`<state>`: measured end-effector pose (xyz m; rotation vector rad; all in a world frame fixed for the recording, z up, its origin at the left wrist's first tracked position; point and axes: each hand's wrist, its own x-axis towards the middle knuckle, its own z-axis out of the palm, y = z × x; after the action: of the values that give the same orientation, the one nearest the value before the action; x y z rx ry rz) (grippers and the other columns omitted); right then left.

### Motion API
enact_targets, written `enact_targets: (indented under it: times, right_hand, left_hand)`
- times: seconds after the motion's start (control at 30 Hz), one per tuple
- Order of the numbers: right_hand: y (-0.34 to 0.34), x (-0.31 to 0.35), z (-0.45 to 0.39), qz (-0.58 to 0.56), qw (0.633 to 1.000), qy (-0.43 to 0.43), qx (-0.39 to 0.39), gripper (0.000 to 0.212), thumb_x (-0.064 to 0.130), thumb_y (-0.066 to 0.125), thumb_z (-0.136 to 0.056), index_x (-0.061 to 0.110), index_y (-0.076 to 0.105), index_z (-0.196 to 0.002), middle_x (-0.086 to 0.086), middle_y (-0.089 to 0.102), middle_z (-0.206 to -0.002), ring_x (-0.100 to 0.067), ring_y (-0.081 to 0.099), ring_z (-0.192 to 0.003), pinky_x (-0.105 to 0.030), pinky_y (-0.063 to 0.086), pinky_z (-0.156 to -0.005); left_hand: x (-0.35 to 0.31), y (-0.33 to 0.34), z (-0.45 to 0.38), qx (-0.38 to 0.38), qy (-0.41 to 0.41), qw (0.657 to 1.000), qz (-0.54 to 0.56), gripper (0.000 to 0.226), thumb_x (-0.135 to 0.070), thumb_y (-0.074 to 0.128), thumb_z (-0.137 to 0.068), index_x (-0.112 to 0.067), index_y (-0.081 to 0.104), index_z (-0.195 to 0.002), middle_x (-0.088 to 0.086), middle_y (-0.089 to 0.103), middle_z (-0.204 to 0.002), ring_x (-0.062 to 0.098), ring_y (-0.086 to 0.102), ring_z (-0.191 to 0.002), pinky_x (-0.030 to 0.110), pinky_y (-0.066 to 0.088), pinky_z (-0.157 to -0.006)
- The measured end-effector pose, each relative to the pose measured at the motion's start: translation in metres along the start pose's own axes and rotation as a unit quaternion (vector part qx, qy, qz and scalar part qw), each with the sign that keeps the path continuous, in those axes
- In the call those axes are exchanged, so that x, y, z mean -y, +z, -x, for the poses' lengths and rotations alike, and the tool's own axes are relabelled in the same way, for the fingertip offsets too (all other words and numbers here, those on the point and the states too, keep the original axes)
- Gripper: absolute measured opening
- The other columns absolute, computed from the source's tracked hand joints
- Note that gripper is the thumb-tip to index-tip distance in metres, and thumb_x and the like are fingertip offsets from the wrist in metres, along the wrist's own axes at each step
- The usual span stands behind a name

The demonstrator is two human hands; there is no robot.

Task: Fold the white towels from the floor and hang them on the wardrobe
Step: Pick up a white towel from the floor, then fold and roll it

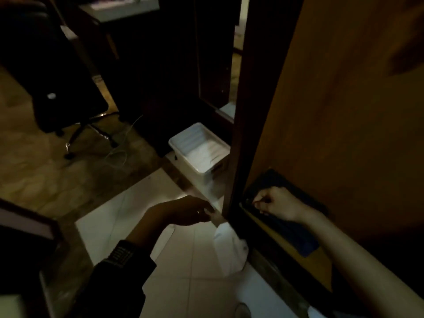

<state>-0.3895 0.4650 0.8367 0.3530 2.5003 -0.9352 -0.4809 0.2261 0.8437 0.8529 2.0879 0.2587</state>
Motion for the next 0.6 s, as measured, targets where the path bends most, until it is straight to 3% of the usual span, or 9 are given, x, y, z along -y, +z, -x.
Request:
enact_targets:
  times: [0.13, 0.23, 0.33, 0.43, 0.53, 0.6]
  right_hand:
    - [0.1, -0.002, -0.035, -0.052, 0.996, 0.064, 0.02, 0.012, 0.015, 0.057, -0.094, 0.024, 0.064, -0.089, 0.006, 0.063, -0.078, -0.009, 0.061, -0.075, -0.014, 0.045, -0.067]
    - [0.186, -0.009, -0.06, -0.097, 0.987, 0.129, 0.02, 0.014, 0.009, 0.056, -0.093, 0.01, 0.068, -0.1, -0.007, 0.068, -0.091, -0.014, 0.062, -0.079, -0.022, 0.049, -0.067]
    - [0.264, -0.019, -0.081, -0.13, 0.972, 0.193, 0.036, 0.018, 0.01, 0.055, -0.094, 0.005, 0.067, -0.106, -0.011, 0.066, -0.1, -0.015, 0.059, -0.083, -0.021, 0.046, -0.063]
    - [0.328, -0.039, -0.106, -0.14, 0.965, 0.22, 0.024, 0.02, 0.007, 0.055, -0.093, 0.005, 0.067, -0.109, -0.011, 0.066, -0.106, -0.015, 0.056, -0.09, -0.026, 0.049, -0.074]
    - [0.387, -0.073, -0.134, -0.143, 0.956, 0.255, 0.0, 0.024, 0.004, 0.054, -0.092, 0.006, 0.067, -0.112, -0.014, 0.065, -0.113, -0.016, 0.057, -0.091, -0.01, 0.044, -0.064]
    - [0.419, -0.099, -0.157, -0.141, 0.949, 0.281, -0.004, 0.026, 0.004, 0.053, -0.092, 0.007, 0.066, -0.114, -0.012, 0.064, -0.118, -0.021, 0.06, -0.101, -0.011, 0.042, -0.07]
  left_hand:
    - [0.087, 0.058, -0.006, 0.015, -0.01, 0.998, 0.067, 0.036, -0.03, 0.048, -0.099, -0.021, 0.051, -0.134, 0.003, 0.056, -0.133, 0.015, 0.055, -0.115, 0.021, 0.04, -0.092]
    - [0.151, 0.101, -0.016, 0.029, -0.024, 0.993, 0.11, 0.035, -0.031, 0.048, -0.099, -0.022, 0.053, -0.132, 0.001, 0.056, -0.132, 0.01, 0.054, -0.109, 0.018, 0.037, -0.088]
    - [0.208, 0.14, -0.03, 0.04, -0.037, 0.99, 0.13, 0.034, -0.032, 0.049, -0.098, -0.024, 0.054, -0.131, 0.002, 0.058, -0.127, 0.011, 0.055, -0.106, 0.019, 0.039, -0.088]
    - [0.256, 0.18, -0.053, 0.042, -0.044, 0.991, 0.119, 0.034, -0.03, 0.049, -0.099, -0.021, 0.054, -0.131, 0.004, 0.059, -0.127, 0.015, 0.058, -0.107, 0.023, 0.042, -0.09]
    - [0.292, 0.226, -0.094, 0.041, -0.047, 0.991, 0.115, 0.034, -0.026, 0.046, -0.1, -0.017, 0.053, -0.132, 0.006, 0.059, -0.128, 0.019, 0.058, -0.109, 0.027, 0.044, -0.091]
    - [0.308, 0.256, -0.127, 0.034, -0.049, 0.989, 0.135, 0.033, -0.025, 0.046, -0.1, -0.016, 0.053, -0.131, 0.006, 0.059, -0.128, 0.02, 0.058, -0.11, 0.027, 0.044, -0.091]
